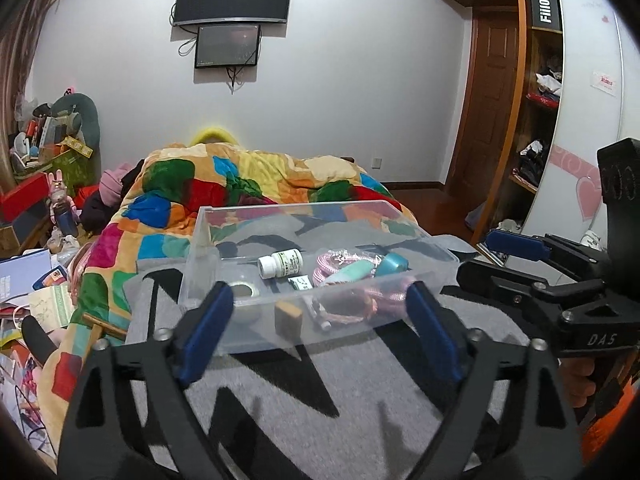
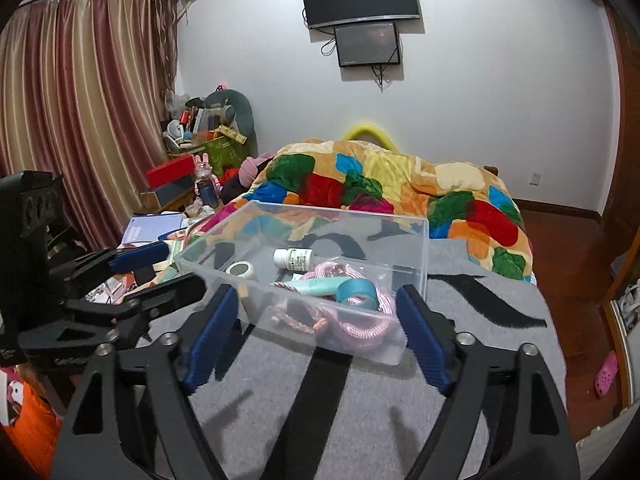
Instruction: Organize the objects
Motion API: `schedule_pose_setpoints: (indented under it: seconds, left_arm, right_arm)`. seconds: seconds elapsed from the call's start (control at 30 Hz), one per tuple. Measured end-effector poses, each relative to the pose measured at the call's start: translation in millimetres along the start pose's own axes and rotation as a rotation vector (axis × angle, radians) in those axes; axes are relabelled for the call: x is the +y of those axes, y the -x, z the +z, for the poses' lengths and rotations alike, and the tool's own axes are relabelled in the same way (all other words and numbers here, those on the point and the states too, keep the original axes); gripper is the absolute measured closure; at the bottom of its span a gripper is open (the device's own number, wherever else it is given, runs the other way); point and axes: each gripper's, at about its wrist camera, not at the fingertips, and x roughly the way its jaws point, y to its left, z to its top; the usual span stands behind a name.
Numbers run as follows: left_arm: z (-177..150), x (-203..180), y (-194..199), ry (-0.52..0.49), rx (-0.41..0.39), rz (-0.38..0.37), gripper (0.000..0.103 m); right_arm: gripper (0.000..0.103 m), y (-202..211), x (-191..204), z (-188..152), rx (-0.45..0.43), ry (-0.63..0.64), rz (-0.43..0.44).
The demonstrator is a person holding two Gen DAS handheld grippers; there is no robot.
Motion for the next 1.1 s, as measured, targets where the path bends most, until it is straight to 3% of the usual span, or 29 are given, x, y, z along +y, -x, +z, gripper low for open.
schedule_pose_setpoints:
  seconds: [0.4, 1.1]
  left_arm:
    - [-26, -4, -3, 0.022, 0.034, 0.010, 0.011]
    - [-28, -3, -5, 0.033, 0.042, 0.009, 0.010]
  right_arm:
    - [0.021, -7, 1, -25, 0.028, 0.005, -0.030]
    - [0.021, -7, -3, -30, 0.033, -0.017, -0.022]
